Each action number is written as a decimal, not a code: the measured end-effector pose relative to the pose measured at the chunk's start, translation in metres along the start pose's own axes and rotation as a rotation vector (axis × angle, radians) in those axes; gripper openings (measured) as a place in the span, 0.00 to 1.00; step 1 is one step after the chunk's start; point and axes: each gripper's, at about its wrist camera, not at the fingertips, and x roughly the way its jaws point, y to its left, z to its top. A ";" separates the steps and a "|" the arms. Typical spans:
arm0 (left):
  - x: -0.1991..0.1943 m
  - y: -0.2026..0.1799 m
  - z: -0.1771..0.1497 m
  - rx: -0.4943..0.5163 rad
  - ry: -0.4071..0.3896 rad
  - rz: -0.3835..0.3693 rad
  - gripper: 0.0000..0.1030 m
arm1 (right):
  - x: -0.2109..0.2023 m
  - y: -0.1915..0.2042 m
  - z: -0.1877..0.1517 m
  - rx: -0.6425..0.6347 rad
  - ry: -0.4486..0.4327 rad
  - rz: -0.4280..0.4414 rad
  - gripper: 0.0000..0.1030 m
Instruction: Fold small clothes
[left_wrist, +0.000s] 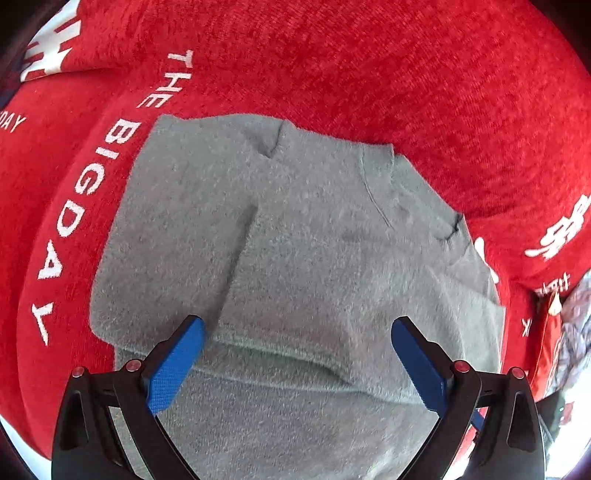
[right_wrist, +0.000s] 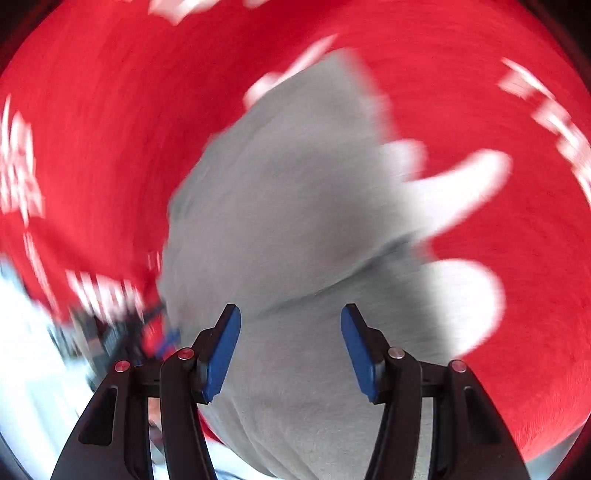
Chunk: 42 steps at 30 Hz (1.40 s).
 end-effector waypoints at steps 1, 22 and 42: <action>0.001 0.000 0.003 -0.005 -0.007 0.011 0.88 | -0.003 -0.008 0.005 0.055 -0.029 0.028 0.59; -0.032 0.006 -0.018 0.196 -0.092 0.255 0.16 | -0.027 0.004 0.028 -0.239 0.033 -0.070 0.16; -0.002 -0.020 -0.022 0.290 -0.058 0.300 0.16 | 0.012 0.034 0.067 -0.430 0.051 -0.306 0.08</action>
